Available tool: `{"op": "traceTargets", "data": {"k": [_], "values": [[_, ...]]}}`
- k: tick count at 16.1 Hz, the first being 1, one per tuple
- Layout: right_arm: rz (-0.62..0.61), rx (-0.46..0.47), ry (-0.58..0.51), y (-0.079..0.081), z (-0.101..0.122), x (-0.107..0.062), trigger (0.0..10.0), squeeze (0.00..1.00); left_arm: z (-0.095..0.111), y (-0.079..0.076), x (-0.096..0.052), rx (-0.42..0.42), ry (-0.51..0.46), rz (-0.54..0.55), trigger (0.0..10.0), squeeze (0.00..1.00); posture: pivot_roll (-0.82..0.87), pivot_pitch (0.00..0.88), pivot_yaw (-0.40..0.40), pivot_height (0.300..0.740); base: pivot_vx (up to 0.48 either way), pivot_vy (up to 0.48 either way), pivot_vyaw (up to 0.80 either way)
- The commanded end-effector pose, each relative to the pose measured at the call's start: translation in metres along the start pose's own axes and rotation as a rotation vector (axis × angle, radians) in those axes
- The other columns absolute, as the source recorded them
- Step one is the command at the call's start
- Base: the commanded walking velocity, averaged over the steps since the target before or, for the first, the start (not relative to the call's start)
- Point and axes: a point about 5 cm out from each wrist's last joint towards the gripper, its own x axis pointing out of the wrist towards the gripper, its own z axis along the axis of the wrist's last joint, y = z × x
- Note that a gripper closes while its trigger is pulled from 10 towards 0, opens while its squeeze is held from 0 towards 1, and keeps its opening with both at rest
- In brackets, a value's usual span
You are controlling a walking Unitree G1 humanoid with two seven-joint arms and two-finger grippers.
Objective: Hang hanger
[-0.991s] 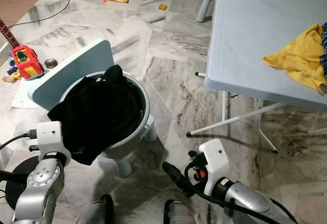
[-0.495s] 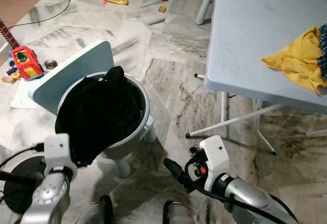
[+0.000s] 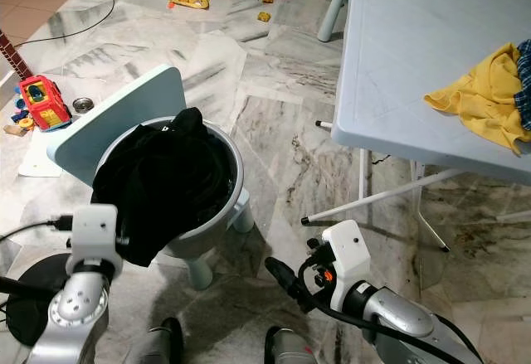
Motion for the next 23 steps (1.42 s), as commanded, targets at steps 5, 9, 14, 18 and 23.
{"op": "traceTargets", "data": {"k": [5,9,14,18,23], "values": [[-0.001,0.004,0.012,-0.001,-0.004,0.001,10.0,0.00,0.022,-0.004,0.010,-0.048,-0.055,0.004,10.0,1.00,-0.15,0.204,-0.077,0.740,0.000,0.000,0.00],[0.003,0.004,0.009,0.001,-0.004,0.002,10.0,0.00,0.021,-0.014,0.012,-0.072,-0.039,-0.034,10.0,1.00,-0.15,0.204,-0.076,0.740,0.000,0.000,0.00],[0.003,0.006,0.012,0.000,-0.005,0.003,10.0,0.00,0.027,-0.020,0.004,-0.031,-0.086,-0.108,10.0,1.00,-0.15,0.209,-0.079,0.740,0.000,0.000,0.00],[0.006,0.005,0.013,0.000,-0.006,0.005,10.0,0.00,0.026,-0.040,-0.015,0.069,-0.154,-0.264,10.0,1.00,-0.14,0.208,-0.080,0.740,0.000,0.000,0.00],[0.007,-0.002,0.013,0.000,-0.006,0.005,10.0,0.00,0.011,-0.046,-0.012,0.055,-0.069,-0.275,10.0,0.00,-0.14,0.204,-0.078,0.740,0.000,0.000,0.00]]}}
